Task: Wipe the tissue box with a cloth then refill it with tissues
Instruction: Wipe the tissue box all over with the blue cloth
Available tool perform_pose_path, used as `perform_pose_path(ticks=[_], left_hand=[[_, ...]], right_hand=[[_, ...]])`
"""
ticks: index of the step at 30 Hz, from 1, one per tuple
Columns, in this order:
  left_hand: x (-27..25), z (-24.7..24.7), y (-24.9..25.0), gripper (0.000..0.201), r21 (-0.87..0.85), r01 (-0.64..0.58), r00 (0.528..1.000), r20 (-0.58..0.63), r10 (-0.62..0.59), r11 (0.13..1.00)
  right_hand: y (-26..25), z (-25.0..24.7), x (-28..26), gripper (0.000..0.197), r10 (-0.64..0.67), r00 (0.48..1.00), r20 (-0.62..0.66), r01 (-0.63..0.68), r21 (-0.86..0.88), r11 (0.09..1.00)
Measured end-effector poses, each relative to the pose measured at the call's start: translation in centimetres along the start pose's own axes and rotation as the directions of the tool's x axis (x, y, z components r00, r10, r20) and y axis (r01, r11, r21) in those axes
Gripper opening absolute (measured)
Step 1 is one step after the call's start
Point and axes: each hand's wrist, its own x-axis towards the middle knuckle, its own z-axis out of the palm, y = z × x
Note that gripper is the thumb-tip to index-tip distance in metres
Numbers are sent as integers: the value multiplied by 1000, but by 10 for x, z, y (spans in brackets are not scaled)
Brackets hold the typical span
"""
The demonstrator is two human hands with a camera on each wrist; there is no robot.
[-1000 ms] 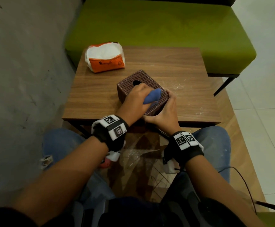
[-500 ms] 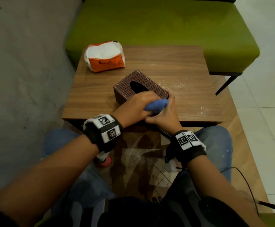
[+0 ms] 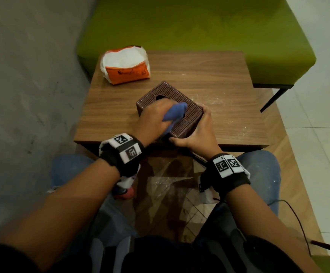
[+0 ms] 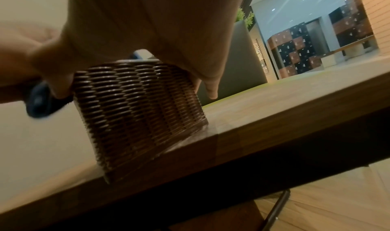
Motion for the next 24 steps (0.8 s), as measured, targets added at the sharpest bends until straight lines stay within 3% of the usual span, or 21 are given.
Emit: perform_pose_path(ticks=[2, 3, 7, 8, 10, 12, 13, 14, 15, 17, 18, 20, 22, 24], left_hand=[[7, 8, 0, 24, -23, 79, 988, -128, -81, 997], [-1, 13, 5, 27, -42, 59, 989, -131, -64, 997], [-52, 7, 10, 39, -113, -142, 989, 25, 146, 983], [-51, -3, 4, 39, -111, -136, 989, 37, 141, 984], [-31, -20, -21, 34, -80, 45, 997, -62, -50, 996], [-6, -30, -47, 24, -92, 293, 927, -214, -307, 952], [-1, -29, -50, 23, -112, 342, 896, -260, -360, 933], [-2, -22, -45, 24, -134, 341, 895, -259, -365, 931], [-10, -12, -32, 25, -146, 288, 924, -217, -314, 947], [-35, 6, 0, 28, -152, 85, 991, -88, -99, 985], [-47, 12, 12, 33, -151, -3, 999, -34, -2, 989], [-49, 8, 15, 38, -125, -71, 997, 12, 73, 990], [-31, -6, -3, 37, -116, 38, 997, -66, -46, 993], [-11, -26, -24, 30, -147, 261, 948, -145, -282, 954]], right_hand=[[-3, -1, 0, 127, 14, 1000, -2, -14, -12, 1000], [-2, -2, 0, 129, 31, 999, 11, -31, -22, 999], [-2, -6, 1, 126, 27, 999, 33, -25, -43, 999], [-3, -6, 1, 126, 19, 1000, 25, -18, -51, 999], [-5, -5, 0, 129, 13, 1000, 17, -11, -75, 997], [-7, -3, -1, 129, 18, 1000, -7, -18, -79, 997], [-8, -2, -1, 129, 19, 1000, -17, -20, -78, 997], [-10, -2, -1, 129, 23, 1000, -20, -25, -81, 996], [-10, -2, -1, 130, 32, 999, -15, -33, -88, 996], [-9, -4, -1, 130, 38, 999, 6, -37, -114, 993], [-8, -5, -1, 129, 32, 999, 23, -29, -118, 993], [-10, -8, -3, 127, 24, 999, 41, -19, -120, 993], [-13, -8, -2, 127, 32, 999, 38, -26, -141, 990], [-18, -10, -1, 129, 57, 996, 64, -48, -135, 990]])
